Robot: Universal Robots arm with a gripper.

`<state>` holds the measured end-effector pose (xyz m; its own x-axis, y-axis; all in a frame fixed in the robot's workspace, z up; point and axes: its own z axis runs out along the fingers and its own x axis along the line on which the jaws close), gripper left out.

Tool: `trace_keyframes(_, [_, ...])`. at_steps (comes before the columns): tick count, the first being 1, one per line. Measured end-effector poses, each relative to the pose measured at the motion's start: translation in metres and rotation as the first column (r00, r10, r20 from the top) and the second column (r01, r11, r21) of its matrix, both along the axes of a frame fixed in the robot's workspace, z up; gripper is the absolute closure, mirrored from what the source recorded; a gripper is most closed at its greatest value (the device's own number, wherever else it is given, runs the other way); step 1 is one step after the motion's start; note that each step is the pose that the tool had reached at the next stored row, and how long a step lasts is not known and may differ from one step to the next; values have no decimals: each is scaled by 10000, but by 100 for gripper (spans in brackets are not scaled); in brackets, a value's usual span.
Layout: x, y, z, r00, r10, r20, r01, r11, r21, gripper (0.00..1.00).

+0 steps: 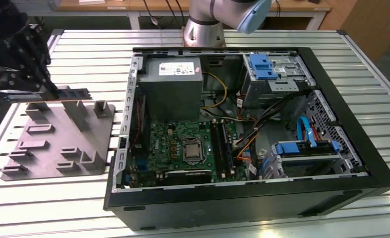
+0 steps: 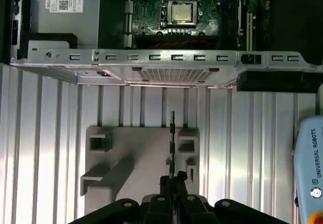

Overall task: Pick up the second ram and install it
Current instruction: 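Pick up the second ram and move it above second insertion slot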

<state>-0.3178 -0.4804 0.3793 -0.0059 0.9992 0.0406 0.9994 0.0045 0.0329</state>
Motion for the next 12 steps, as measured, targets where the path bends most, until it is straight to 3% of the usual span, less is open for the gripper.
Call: trace_keyframes(12, [392,0,-2,10000,0,-10,0,10000,0,86])
